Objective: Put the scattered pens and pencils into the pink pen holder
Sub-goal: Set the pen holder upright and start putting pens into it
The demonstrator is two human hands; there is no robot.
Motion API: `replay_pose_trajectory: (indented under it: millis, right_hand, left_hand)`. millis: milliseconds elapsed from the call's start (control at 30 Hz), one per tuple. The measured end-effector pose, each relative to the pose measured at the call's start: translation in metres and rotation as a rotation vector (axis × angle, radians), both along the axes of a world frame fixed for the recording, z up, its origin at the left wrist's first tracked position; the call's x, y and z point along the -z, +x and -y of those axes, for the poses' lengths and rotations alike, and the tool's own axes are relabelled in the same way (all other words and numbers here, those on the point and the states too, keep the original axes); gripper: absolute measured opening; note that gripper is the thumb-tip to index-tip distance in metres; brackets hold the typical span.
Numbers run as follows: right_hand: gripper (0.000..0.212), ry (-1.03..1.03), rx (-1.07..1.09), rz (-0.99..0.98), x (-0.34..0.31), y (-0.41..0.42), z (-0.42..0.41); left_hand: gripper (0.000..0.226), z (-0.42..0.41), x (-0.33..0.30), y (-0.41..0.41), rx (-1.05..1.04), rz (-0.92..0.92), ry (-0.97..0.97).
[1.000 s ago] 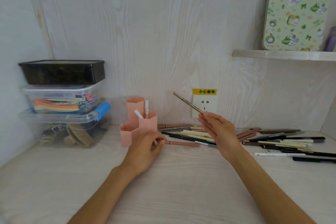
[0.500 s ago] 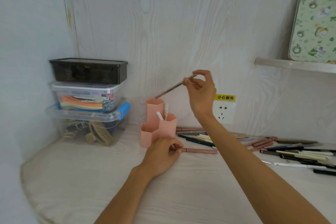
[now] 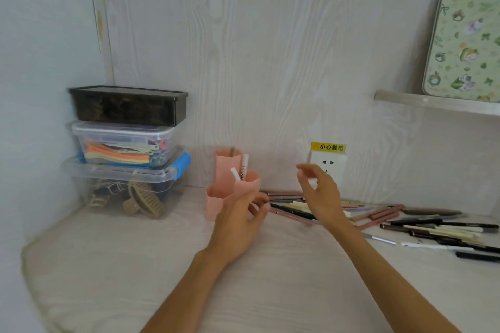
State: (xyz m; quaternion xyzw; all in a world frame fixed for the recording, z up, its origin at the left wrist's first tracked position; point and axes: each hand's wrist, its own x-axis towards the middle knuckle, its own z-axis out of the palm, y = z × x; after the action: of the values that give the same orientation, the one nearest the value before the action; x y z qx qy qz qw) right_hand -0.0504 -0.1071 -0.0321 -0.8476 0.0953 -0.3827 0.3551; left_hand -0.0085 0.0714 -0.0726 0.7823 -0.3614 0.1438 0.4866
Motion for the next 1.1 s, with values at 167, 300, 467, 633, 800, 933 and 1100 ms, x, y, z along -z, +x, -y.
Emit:
replay_pose_trajectory:
  millis: [167,300,467,633,800,933,1100]
  right_hand:
    - [0.02,-0.142,0.02,-0.243,0.04,-0.024,0.031]
    - [0.017,-0.285,0.001,-0.278,0.045,-0.023,0.026]
    - [0.016,-0.337,0.024,-0.262,0.044,-0.022,0.024]
    - [0.018,-0.369,0.125,-0.277,0.043,-0.021,0.023]
    - [0.017,-0.31,0.092,-0.315,0.041,-0.027,0.027]
    - [0.015,-0.351,0.092,-0.316,0.038,-0.028,0.026]
    - [0.018,-0.434,0.103,-0.363,0.038,-0.028,0.027]
  left_hand:
    - [0.018,0.0,-0.026,-0.017,-0.138,0.192,-0.344]
    - [0.022,-0.02,-0.052,-0.022,-0.292,0.406,-0.75]
    - [0.018,-0.045,-0.054,0.001,-0.533,0.422,-0.899]
    - [0.02,-0.043,-0.033,0.014,-0.664,0.286,-0.569]
    - [0.05,-0.033,-0.02,0.018,-0.659,0.08,-0.33]
    - [0.106,-0.032,-0.009,0.022,-0.453,-0.244,-0.125]
    - [0.118,-0.04,-0.003,0.029,-0.349,-0.3,-0.124]
